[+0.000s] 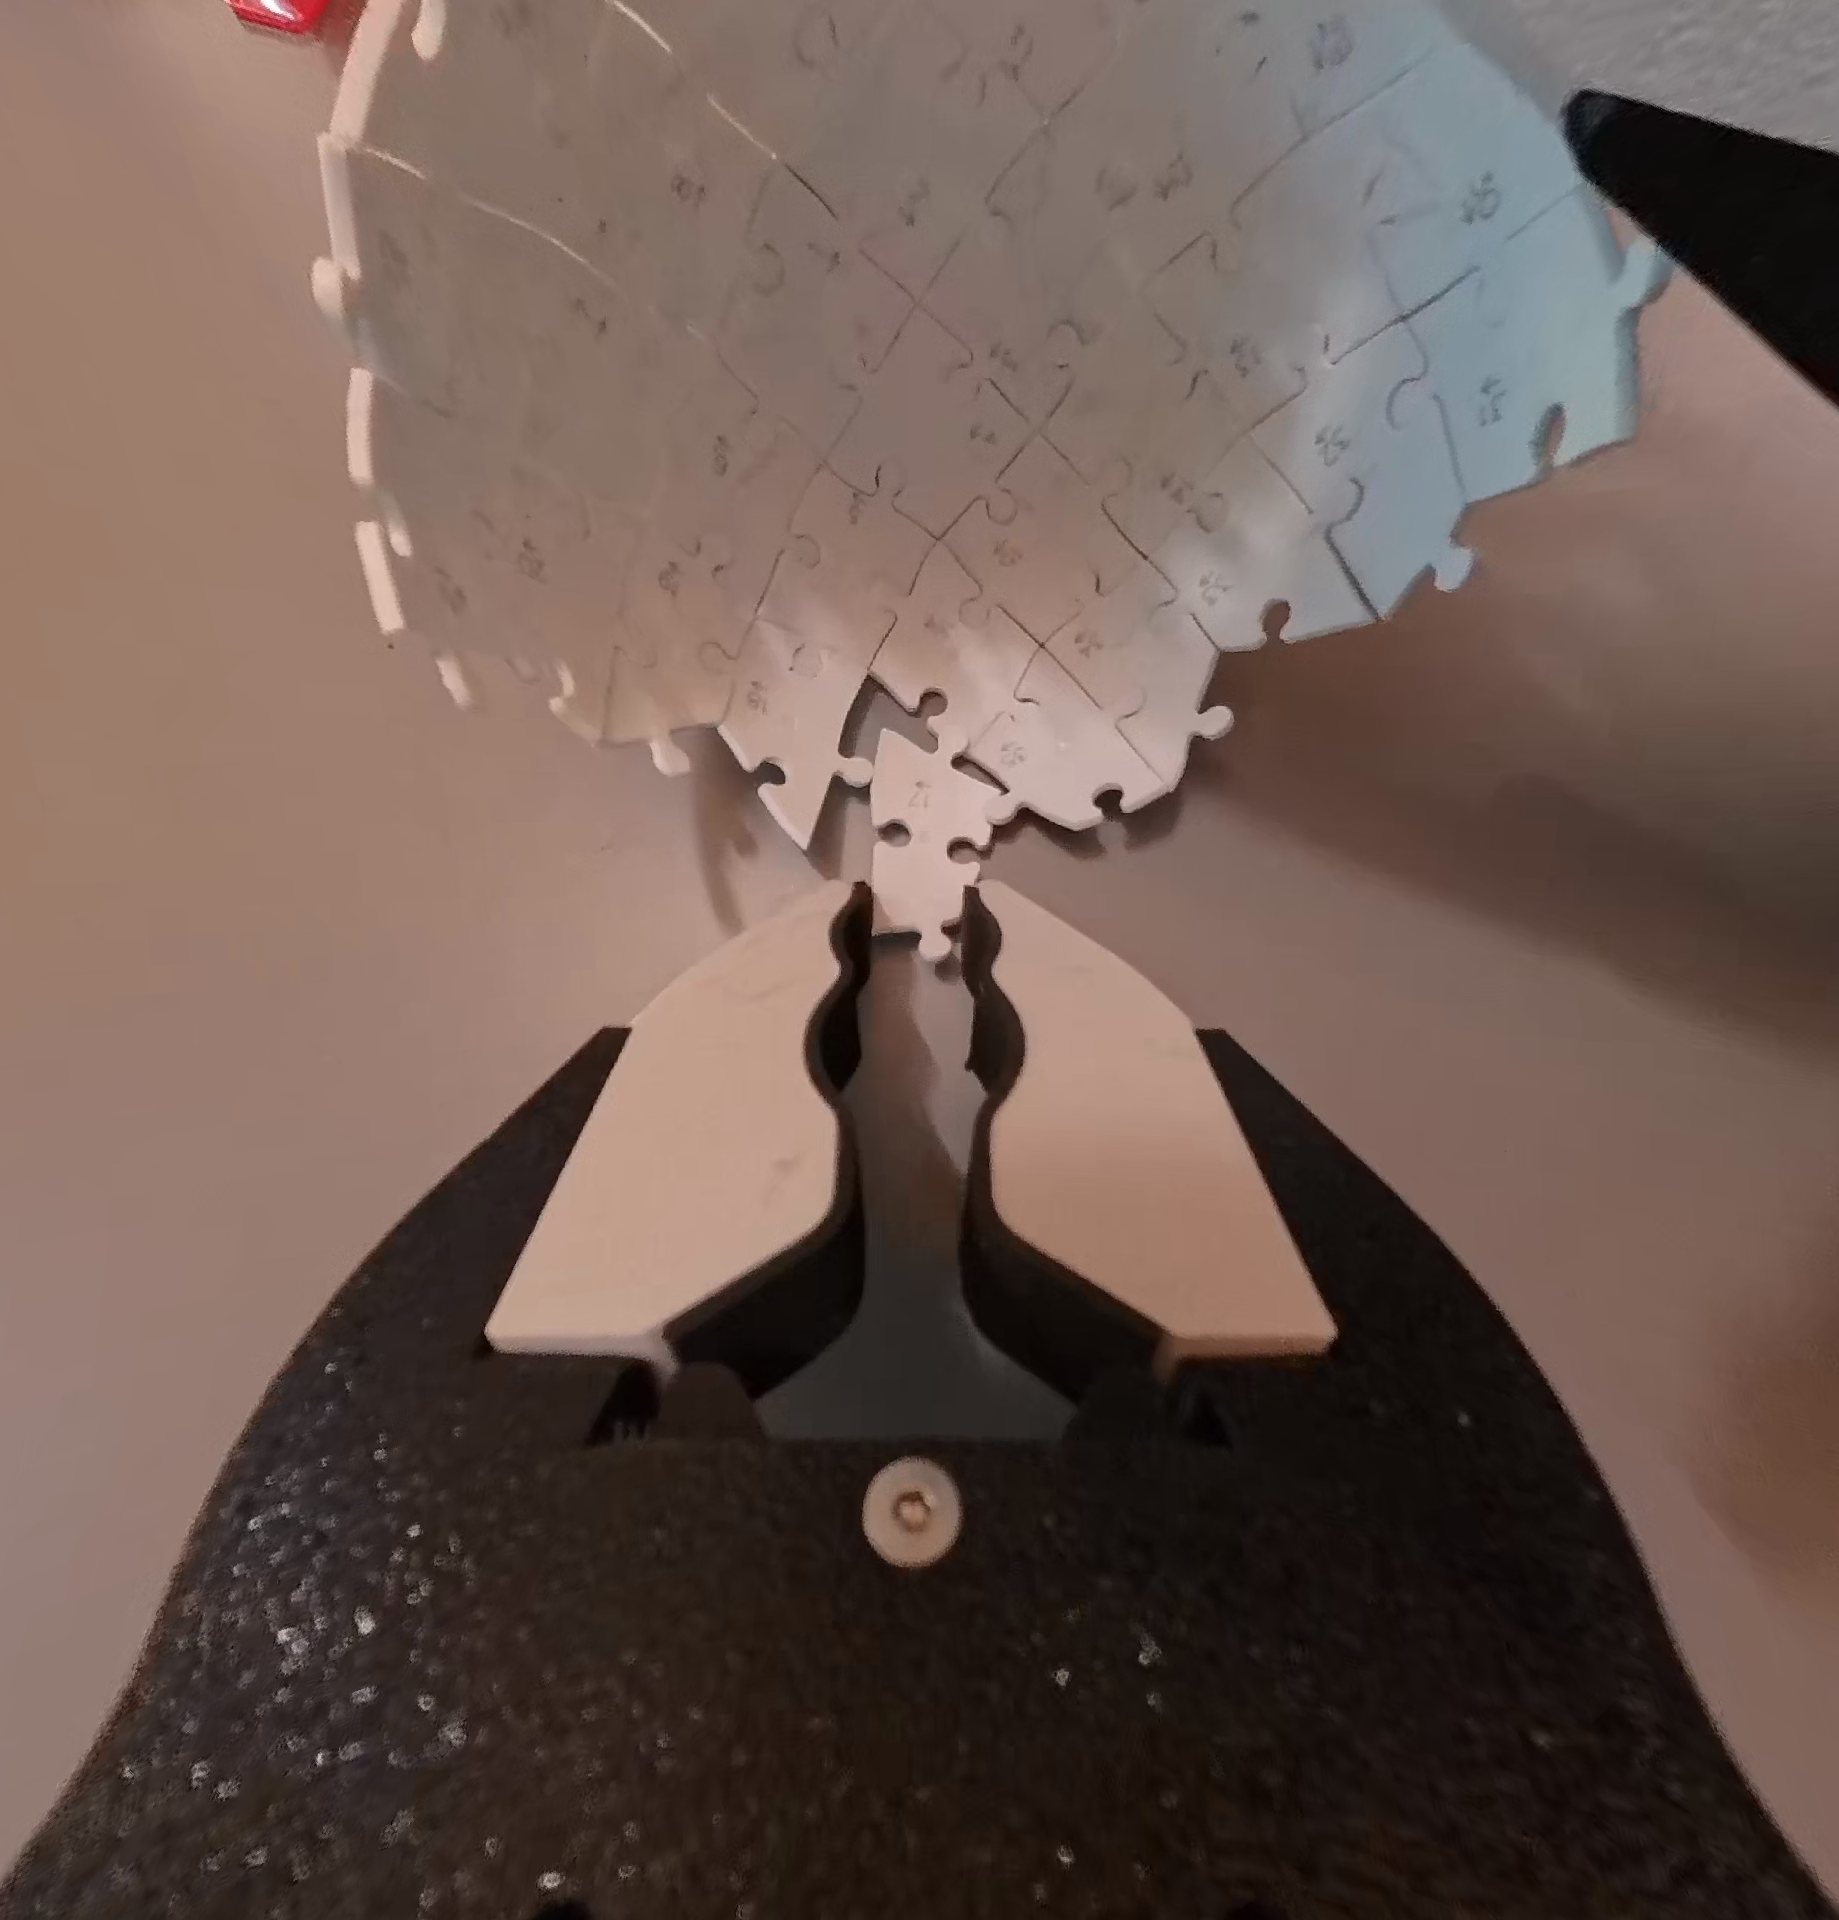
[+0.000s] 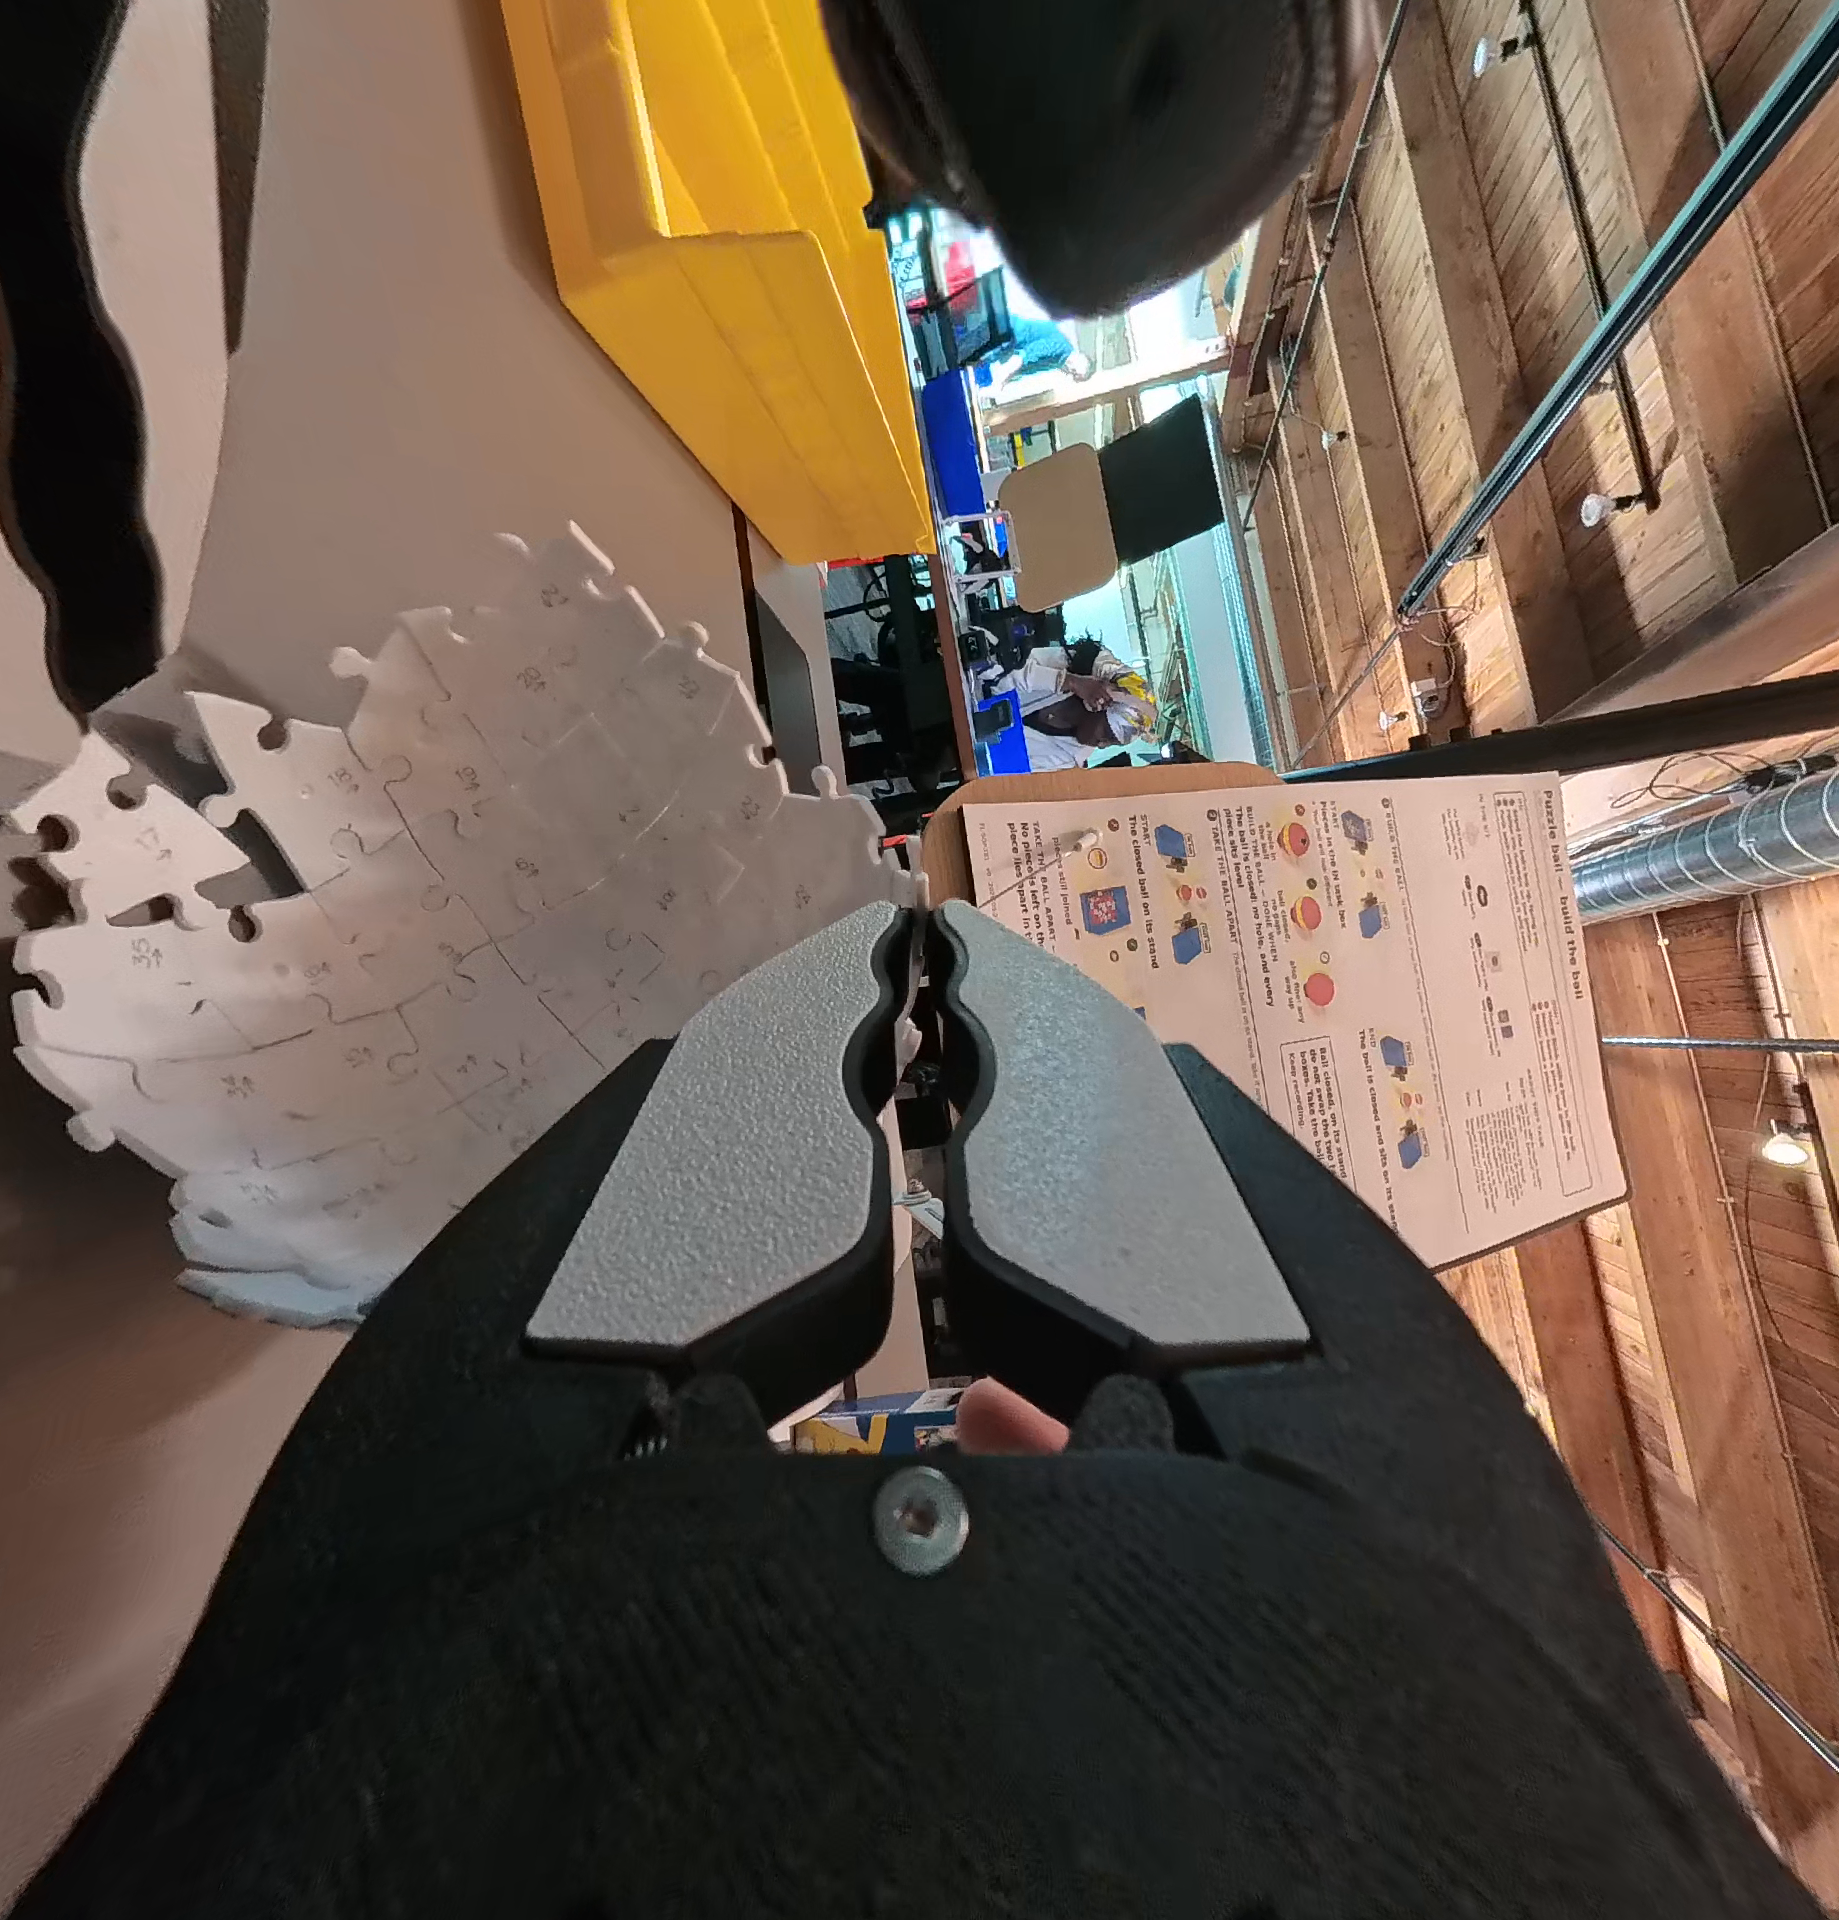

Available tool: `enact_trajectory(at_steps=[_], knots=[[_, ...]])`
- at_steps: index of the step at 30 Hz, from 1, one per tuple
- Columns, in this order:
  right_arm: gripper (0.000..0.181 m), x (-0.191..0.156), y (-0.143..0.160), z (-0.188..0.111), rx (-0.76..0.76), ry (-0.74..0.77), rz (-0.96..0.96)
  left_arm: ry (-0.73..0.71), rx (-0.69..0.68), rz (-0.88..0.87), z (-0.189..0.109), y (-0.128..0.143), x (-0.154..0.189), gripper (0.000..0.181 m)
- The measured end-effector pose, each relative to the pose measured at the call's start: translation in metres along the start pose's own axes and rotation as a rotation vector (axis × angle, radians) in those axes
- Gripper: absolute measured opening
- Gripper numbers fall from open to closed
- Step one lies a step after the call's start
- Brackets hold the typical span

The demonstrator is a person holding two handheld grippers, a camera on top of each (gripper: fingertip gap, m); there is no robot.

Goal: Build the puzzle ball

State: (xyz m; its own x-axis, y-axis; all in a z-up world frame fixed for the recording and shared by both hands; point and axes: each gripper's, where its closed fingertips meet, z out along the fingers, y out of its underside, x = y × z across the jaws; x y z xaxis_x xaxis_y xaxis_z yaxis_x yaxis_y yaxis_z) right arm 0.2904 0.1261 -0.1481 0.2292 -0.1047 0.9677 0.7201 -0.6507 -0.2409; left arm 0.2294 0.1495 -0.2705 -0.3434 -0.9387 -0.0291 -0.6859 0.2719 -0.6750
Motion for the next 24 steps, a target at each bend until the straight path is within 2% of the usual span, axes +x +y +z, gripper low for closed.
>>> enact_trajectory(at_steps=[6,7,10,12,14,17,21,24], knots=[[0.002,-0.001,0.0,0.0,0.0,0.0,-0.001,-0.016,0.013,0.035,-0.004,-0.004,0.003,0.014],[0.002,-0.001,-0.001,0.0,0.002,0.002,0.002,-0.024,0.022,0.041,-0.005,-0.006,0.003,0.001],[0.003,-0.001,-0.002,0.0,0.001,0.002,-0.003,-0.051,0.047,0.037,-0.005,-0.01,0.0,0.001],[0.003,-0.001,-0.002,0.0,0.002,0.001,0.001,-0.063,0.043,0.028,-0.005,-0.009,-0.004,0.007],[0.003,-0.001,-0.002,0.0,0.002,0.0,0.001,-0.061,0.011,0.028,-0.003,-0.003,-0.005,0.027],[0.003,-0.002,-0.002,0.0,0.002,0.0,0.0,-0.069,0.014,0.026,0.0,-0.002,-0.009,0.021],[0.003,-0.002,-0.004,0.0,0.004,0.0,-0.002,-0.018,-0.025,0.057,0.002,0.004,0.0,0.032],[0.003,-0.002,-0.004,0.0,0.005,0.001,-0.002,-0.008,-0.023,0.048,0.004,0.004,0.003,0.03]])
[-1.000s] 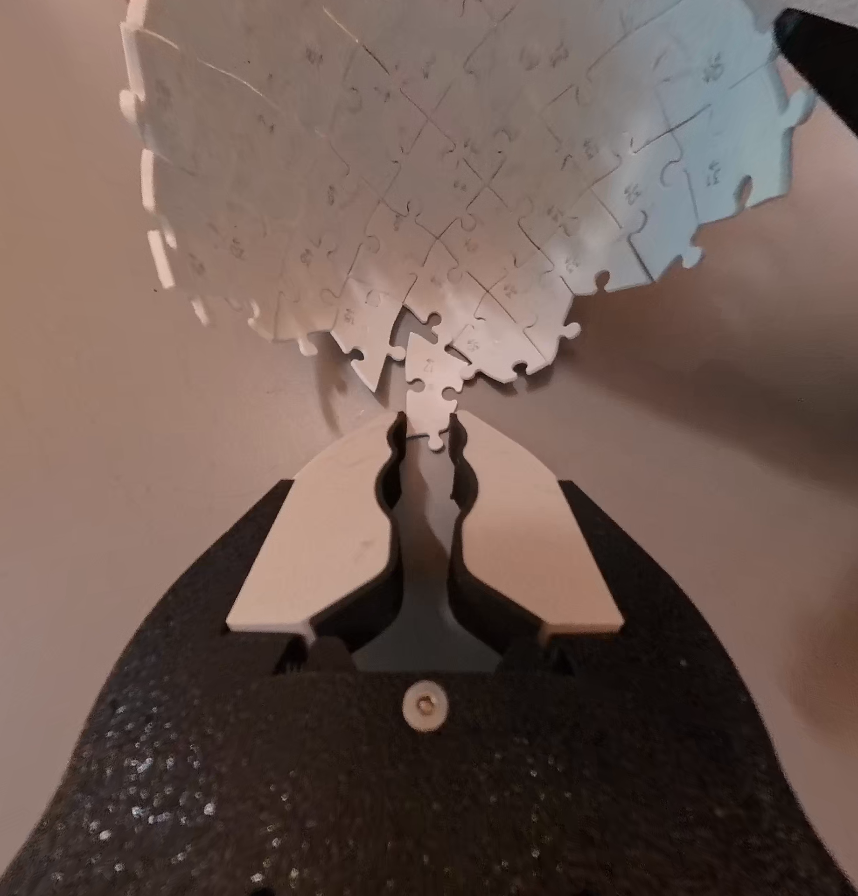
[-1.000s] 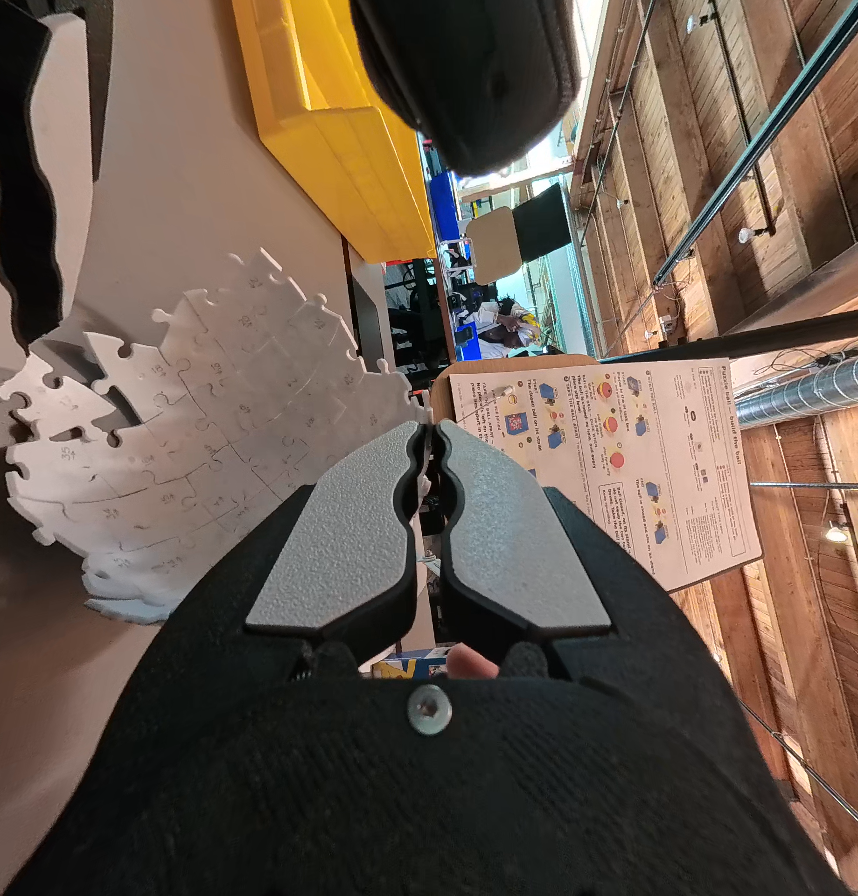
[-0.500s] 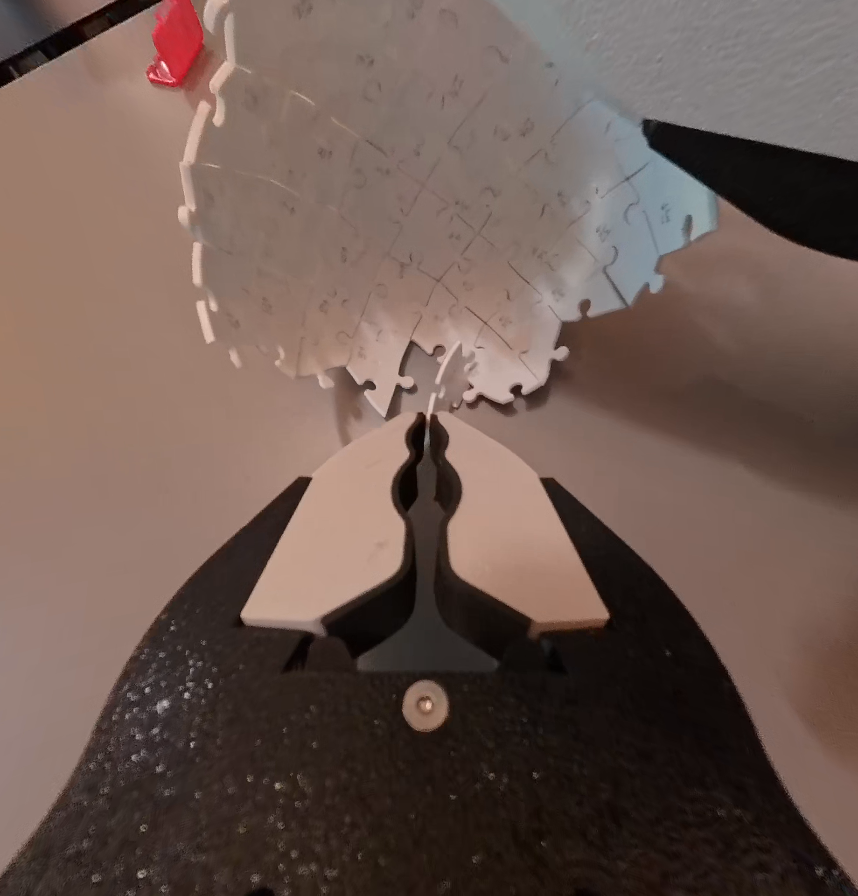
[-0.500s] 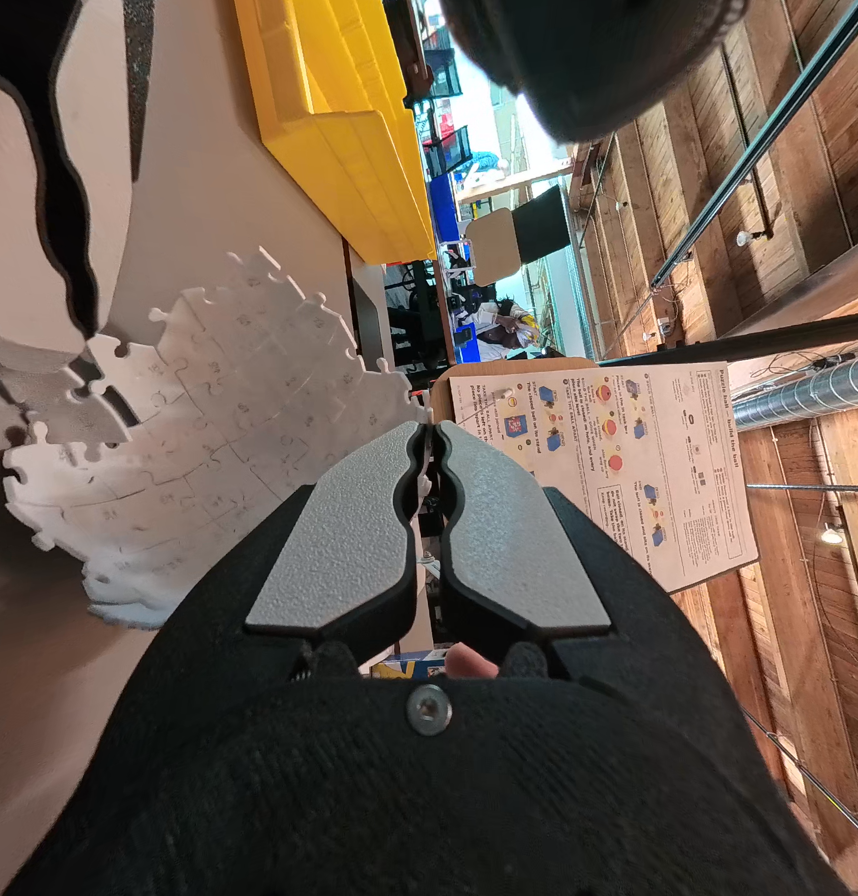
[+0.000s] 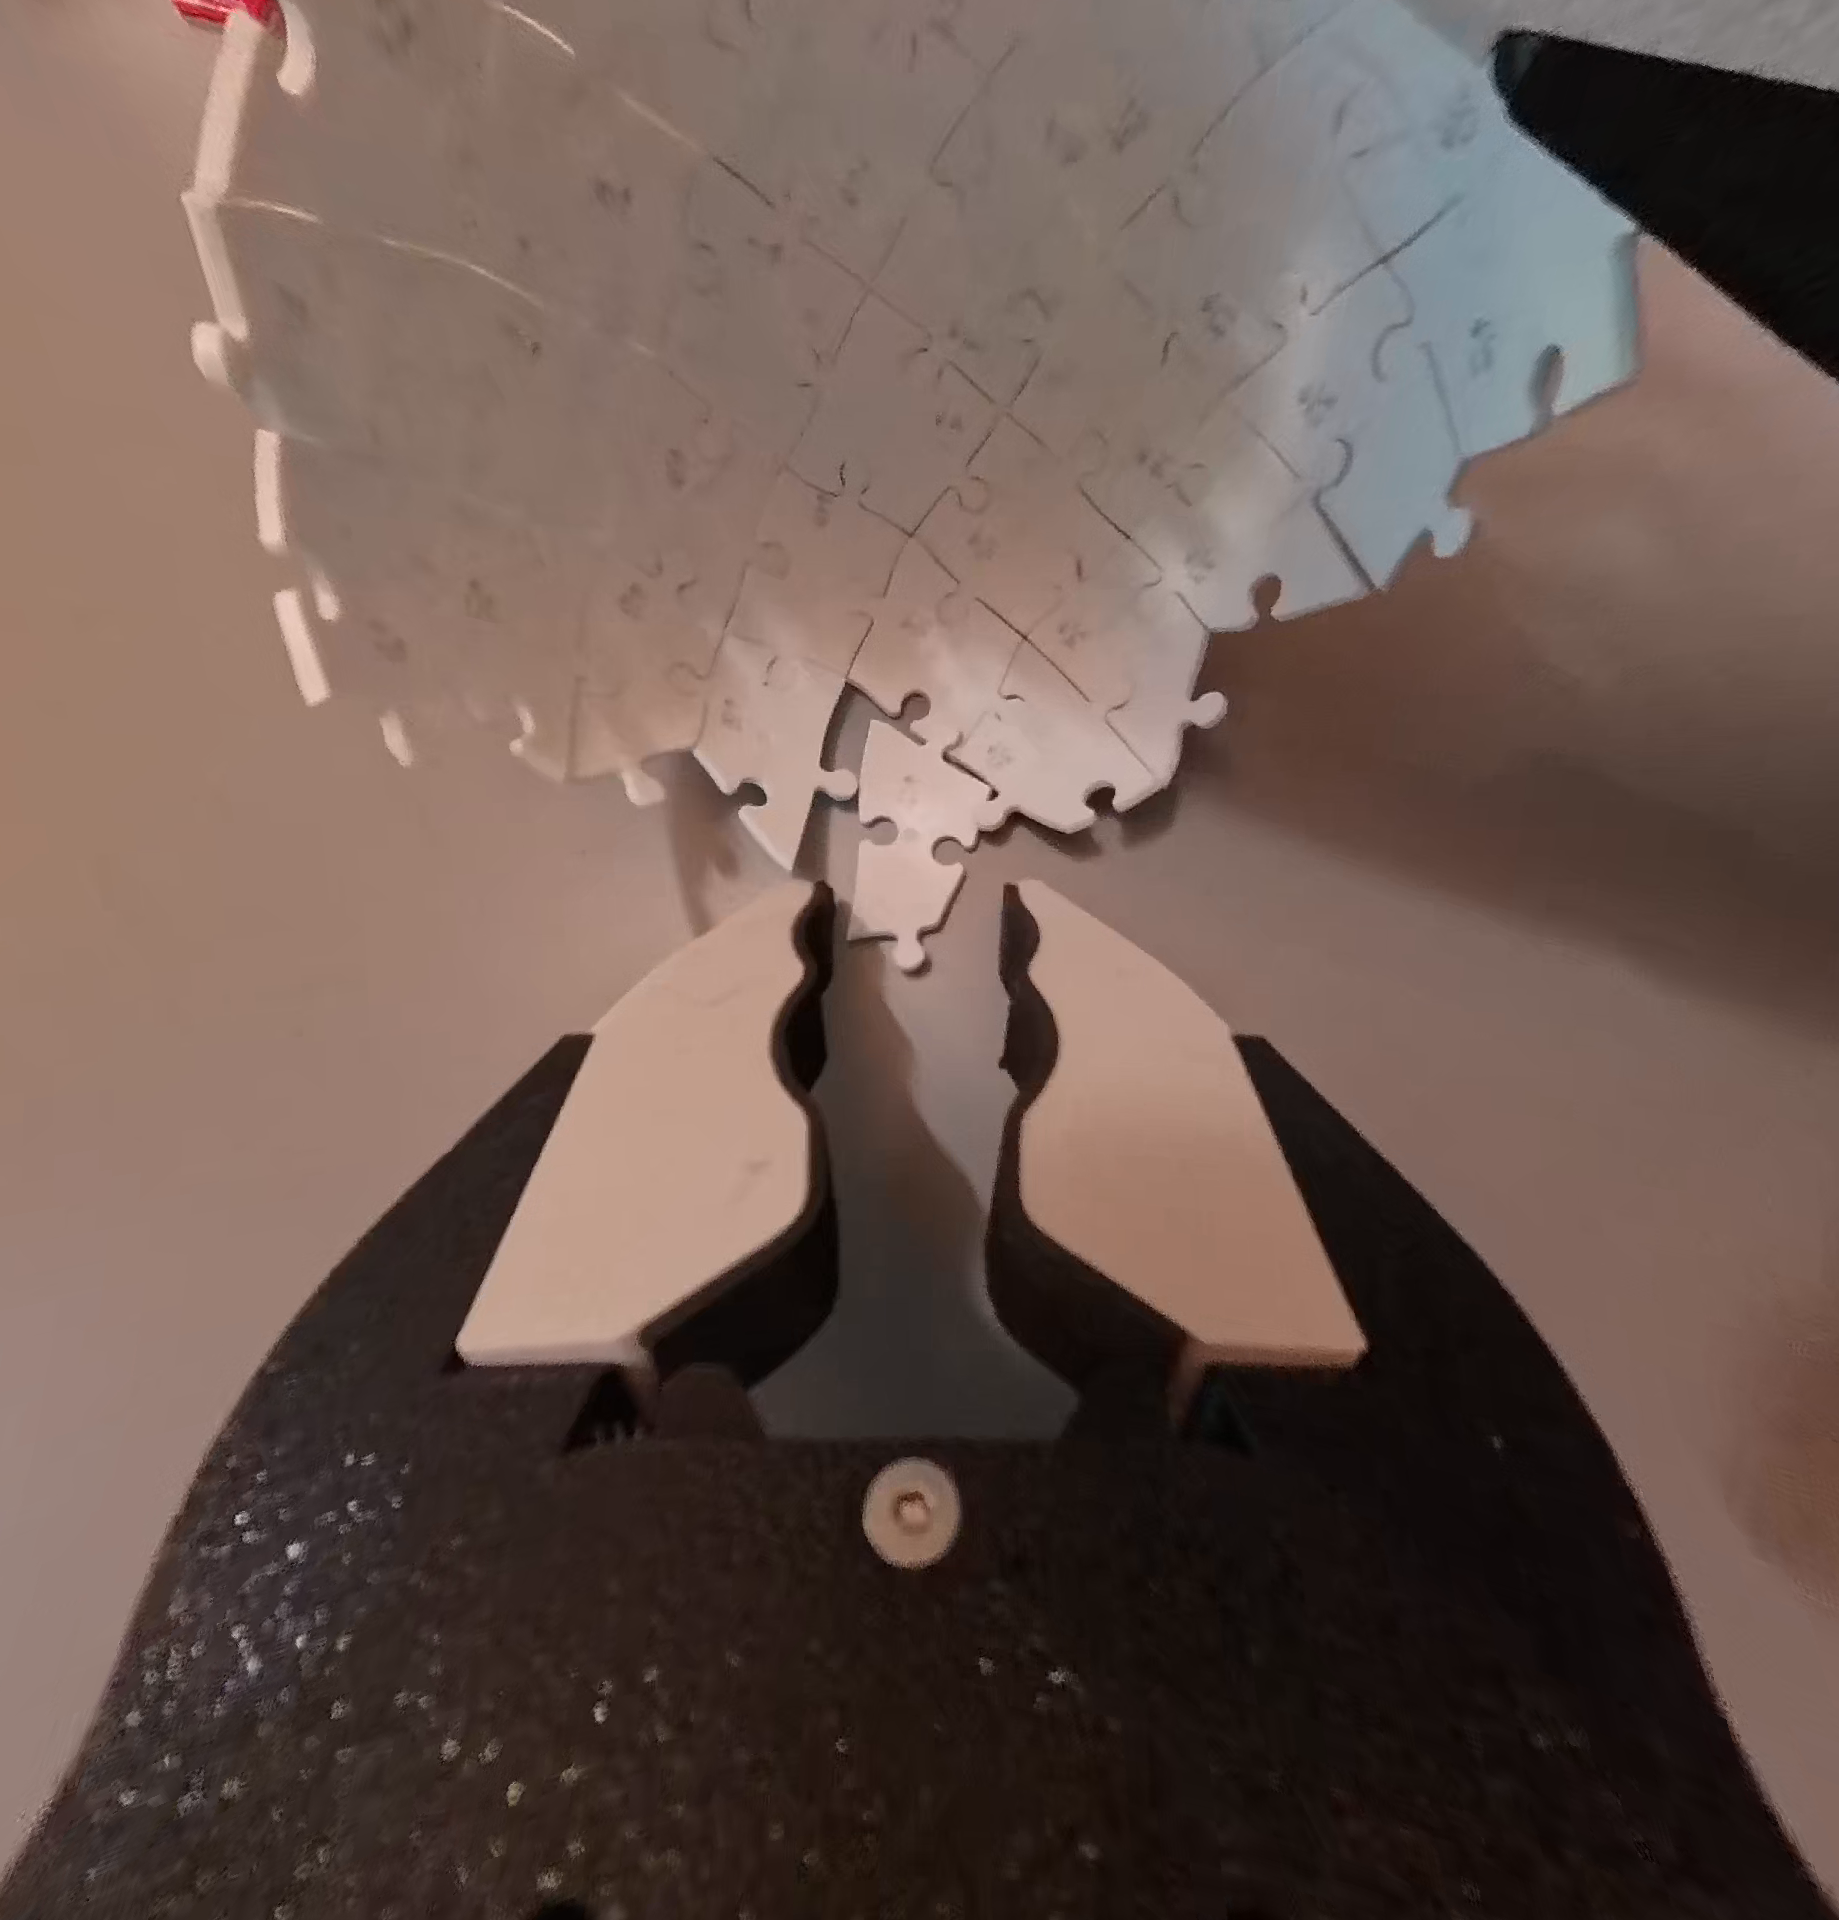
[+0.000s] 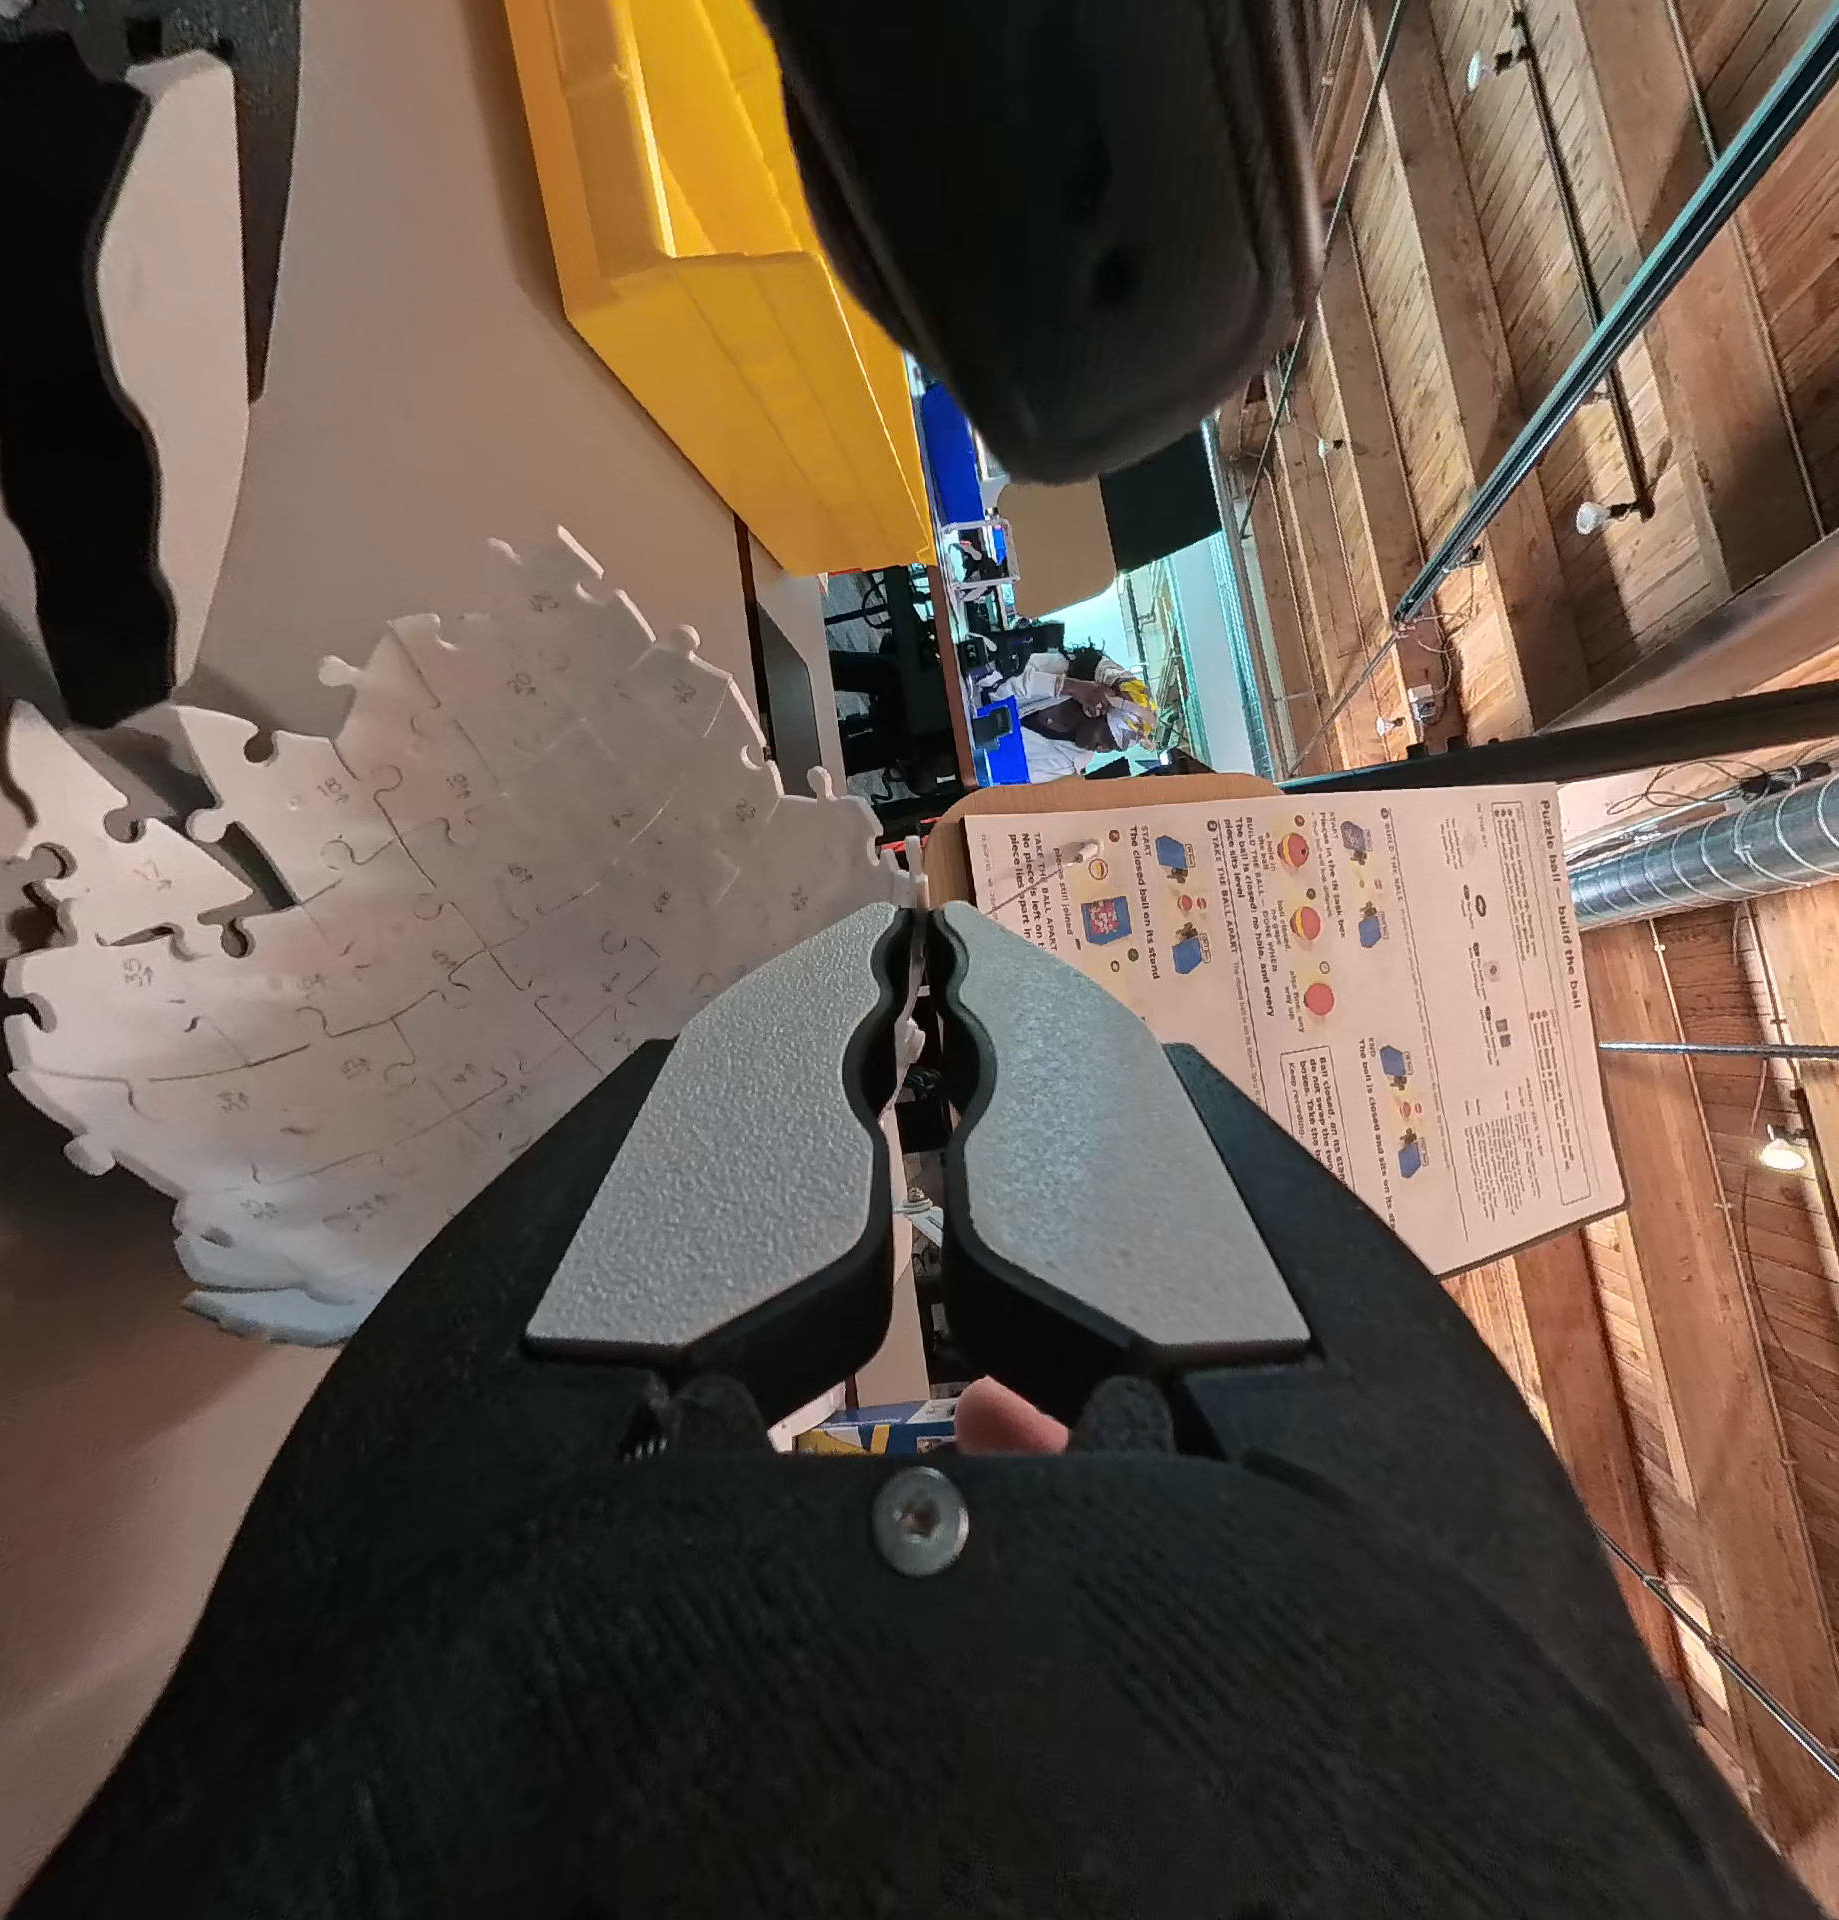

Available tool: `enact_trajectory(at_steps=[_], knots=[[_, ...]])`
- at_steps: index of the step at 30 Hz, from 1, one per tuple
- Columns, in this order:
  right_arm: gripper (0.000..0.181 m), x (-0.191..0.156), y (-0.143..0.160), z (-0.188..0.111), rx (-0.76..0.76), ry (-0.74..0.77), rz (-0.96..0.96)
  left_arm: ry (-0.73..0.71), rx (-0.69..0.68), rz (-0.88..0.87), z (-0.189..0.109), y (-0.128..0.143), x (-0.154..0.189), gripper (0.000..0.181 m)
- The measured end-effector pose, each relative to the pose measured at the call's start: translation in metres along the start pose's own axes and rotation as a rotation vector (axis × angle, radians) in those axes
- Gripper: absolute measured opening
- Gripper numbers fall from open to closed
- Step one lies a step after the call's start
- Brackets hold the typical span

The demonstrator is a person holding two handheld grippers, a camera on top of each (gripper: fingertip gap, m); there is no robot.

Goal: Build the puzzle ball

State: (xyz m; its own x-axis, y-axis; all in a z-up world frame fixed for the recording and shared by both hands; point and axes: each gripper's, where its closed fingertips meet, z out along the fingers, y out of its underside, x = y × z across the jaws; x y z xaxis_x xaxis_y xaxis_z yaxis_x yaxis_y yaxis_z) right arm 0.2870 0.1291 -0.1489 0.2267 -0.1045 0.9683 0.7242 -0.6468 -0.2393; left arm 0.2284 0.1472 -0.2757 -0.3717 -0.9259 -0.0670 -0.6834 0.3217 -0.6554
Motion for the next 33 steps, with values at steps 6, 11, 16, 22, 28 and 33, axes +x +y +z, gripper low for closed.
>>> enact_trajectory(at_steps=[6,11,16,22,28,33], knots=[[0.003,0.0,0.001,-0.001,-0.003,0.002,-0.006,-0.014,0.014,-0.037,0.003,-0.002,-0.003,0.018],[0.003,0.0,0.002,-0.001,-0.005,0.004,-0.002,-0.043,0.049,-0.046,0.003,-0.005,-0.005,0.017],[0.002,0.0,0.001,-0.001,-0.001,0.006,0.0,-0.128,0.129,0.008,-0.005,-0.016,-0.01,0.004],[0.002,-0.001,0.0,-0.001,0.0,0.003,-0.006,-0.11,0.078,-0.005,-0.002,-0.008,-0.012,0.033],[0.003,-0.001,0.001,-0.001,-0.005,0.002,-0.008,-0.001,0.04,-0.12,0.002,-0.001,-0.012,0.036],[0.003,-0.001,0.0,-0.001,-0.003,0.001,-0.014,0.051,0.04,-0.134,0.001,-0.001,-0.004,0.025]])
